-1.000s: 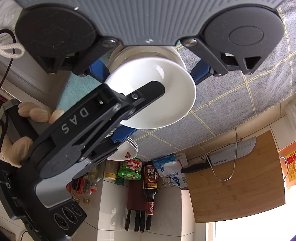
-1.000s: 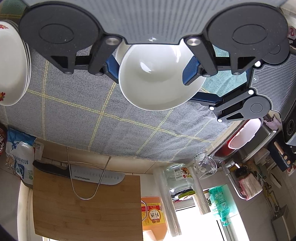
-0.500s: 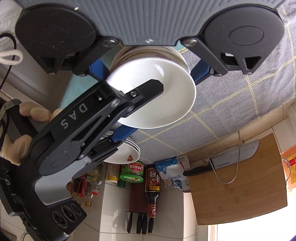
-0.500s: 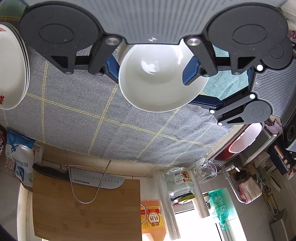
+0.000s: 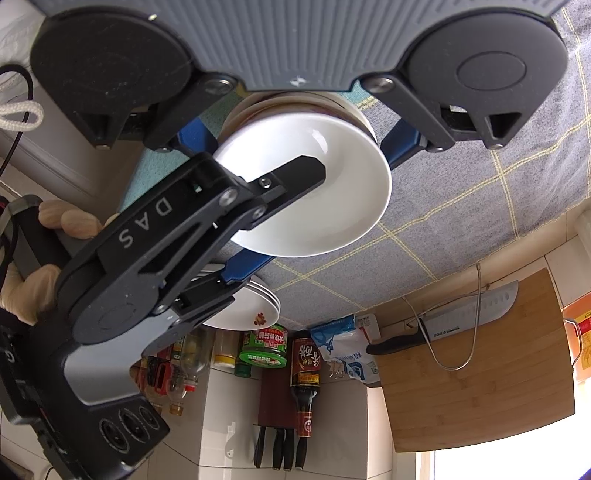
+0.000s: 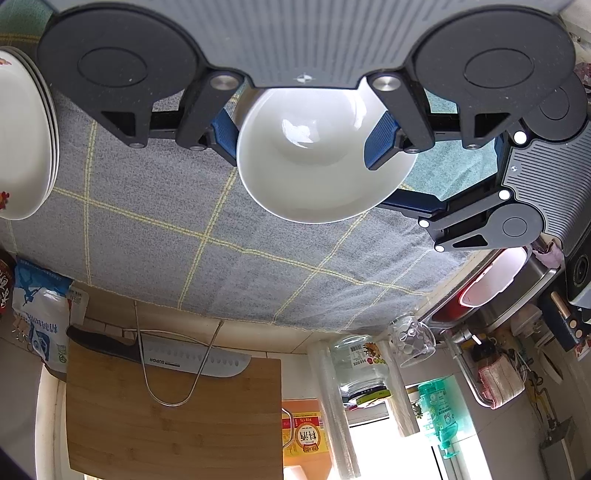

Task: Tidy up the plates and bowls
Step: 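Lower the floral bowl onto the stacked white bowls with the right tool, then open the right tool and pull it back from the bowl stack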

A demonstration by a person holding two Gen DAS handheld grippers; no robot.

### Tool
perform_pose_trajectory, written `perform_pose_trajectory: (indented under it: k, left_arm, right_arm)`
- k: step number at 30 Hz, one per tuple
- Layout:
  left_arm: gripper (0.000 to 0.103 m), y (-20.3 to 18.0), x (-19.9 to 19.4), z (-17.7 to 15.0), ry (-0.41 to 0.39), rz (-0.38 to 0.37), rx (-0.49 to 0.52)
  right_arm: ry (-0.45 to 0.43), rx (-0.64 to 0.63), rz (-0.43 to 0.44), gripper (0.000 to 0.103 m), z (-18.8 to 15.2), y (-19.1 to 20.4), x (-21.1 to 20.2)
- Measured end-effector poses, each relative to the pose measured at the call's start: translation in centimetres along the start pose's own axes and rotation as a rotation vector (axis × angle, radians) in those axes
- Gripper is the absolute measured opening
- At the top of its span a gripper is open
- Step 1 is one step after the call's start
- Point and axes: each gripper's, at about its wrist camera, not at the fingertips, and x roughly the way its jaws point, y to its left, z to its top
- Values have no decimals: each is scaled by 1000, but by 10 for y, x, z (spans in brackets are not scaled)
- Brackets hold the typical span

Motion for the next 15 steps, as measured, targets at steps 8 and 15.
perform_pose_trajectory:
  k: [8,15]
  left_arm:
    - [98,1,-1,-1,-4,0,-5]
    - [98,3,-11,-4,8,-6,28]
  right_arm:
    - [-54,-36,-13,103,0,4,-7]
    - [-83,-79,-57,103,0,4,-17]
